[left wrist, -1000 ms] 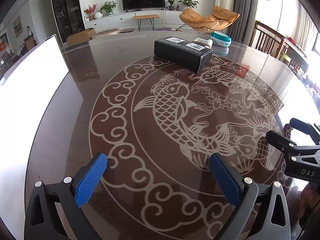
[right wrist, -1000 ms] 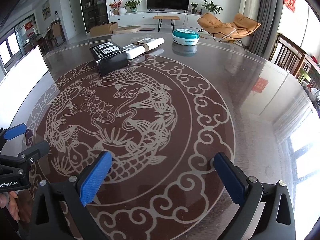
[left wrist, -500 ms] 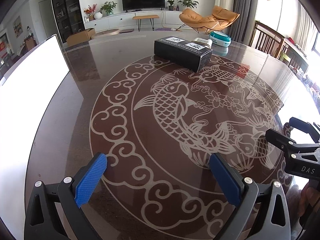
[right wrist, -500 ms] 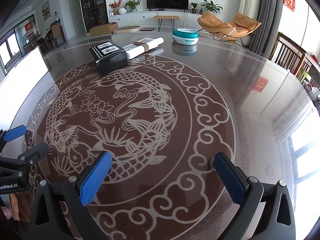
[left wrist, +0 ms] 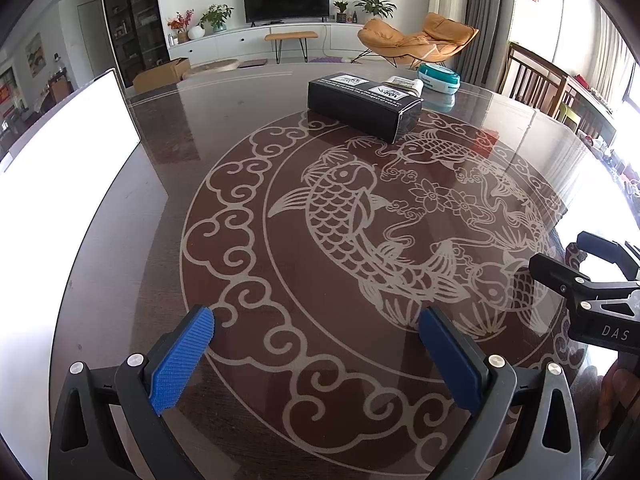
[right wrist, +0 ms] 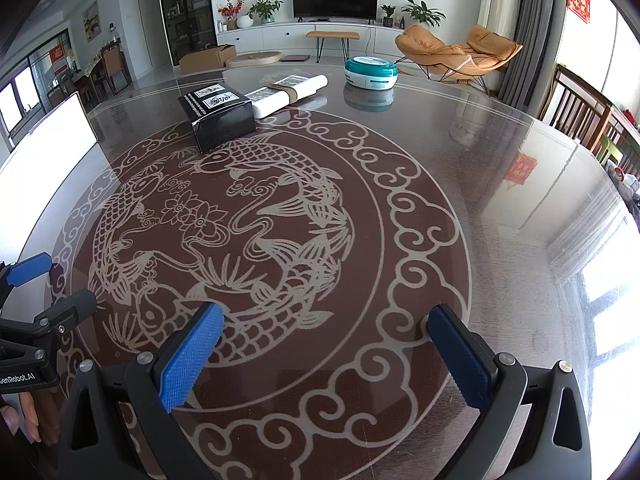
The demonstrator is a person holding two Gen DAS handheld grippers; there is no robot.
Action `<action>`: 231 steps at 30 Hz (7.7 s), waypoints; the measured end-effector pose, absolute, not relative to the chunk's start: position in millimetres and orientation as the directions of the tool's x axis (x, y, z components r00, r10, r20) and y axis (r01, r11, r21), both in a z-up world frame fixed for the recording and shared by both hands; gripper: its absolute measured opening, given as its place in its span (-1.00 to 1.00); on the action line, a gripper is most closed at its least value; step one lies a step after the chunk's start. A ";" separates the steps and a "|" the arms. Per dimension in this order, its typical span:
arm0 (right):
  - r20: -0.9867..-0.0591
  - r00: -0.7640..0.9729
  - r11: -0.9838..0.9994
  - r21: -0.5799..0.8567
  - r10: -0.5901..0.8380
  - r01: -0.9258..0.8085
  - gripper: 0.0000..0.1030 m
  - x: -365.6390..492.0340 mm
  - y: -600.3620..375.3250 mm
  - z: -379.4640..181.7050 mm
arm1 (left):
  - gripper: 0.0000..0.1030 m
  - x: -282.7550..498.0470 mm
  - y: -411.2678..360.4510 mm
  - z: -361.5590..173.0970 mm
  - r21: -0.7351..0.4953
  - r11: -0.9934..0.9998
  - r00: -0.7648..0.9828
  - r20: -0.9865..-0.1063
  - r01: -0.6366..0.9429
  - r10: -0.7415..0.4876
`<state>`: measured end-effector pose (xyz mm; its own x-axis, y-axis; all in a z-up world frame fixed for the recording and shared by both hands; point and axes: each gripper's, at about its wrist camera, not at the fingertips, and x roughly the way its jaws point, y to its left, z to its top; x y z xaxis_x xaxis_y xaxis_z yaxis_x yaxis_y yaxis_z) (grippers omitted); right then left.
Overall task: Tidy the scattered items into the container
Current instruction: 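Move the right tool onto the white twine-tied bottle, then close the right tool on the bottle while the left tool moves to the black box, then lower the left tool onto the black soap box and close it, then lift the black box with the left tool while the right tool lifts the bottle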
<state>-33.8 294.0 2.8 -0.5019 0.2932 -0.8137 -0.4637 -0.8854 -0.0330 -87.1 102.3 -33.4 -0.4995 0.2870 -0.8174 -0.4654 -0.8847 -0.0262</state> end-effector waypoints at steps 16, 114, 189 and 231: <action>-0.817 -0.485 -0.864 -0.031 0.312 -0.503 1.00 -98.3 352.0 -0.8 | 1.00 -101.8 107.1 -37.2 -0.029 -0.868 -0.497 -0.810 -0.496 0.311; -0.786 -0.512 -0.848 -0.028 0.346 -0.530 0.30 -99.8 301.7 -21.9 | 1.00 -278.9 215.2 -34.8 -0.037 -0.831 -0.469 -0.811 -0.555 0.349; -0.814 -0.454 -0.782 -0.002 0.363 -0.623 0.99 -59.7 250.2 -42.9 | 0.15 -99.8 91.4 -27.0 -0.034 -0.771 -0.463 -0.783 -0.636 0.416; -0.779 -0.477 -0.777 -0.019 0.407 -0.630 0.00 -8.5 202.8 -44.5 | 0.14 -99.1 91.0 -25.3 -0.034 -0.758 -0.454 -0.783 -0.652 0.426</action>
<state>-8.5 202.8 -44.5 -0.4773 0.4066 -0.7791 -0.6298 -0.7765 -0.0194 -99.1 91.0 -25.3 -0.4538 0.4256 -0.7829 -0.6517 -0.7577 -0.0341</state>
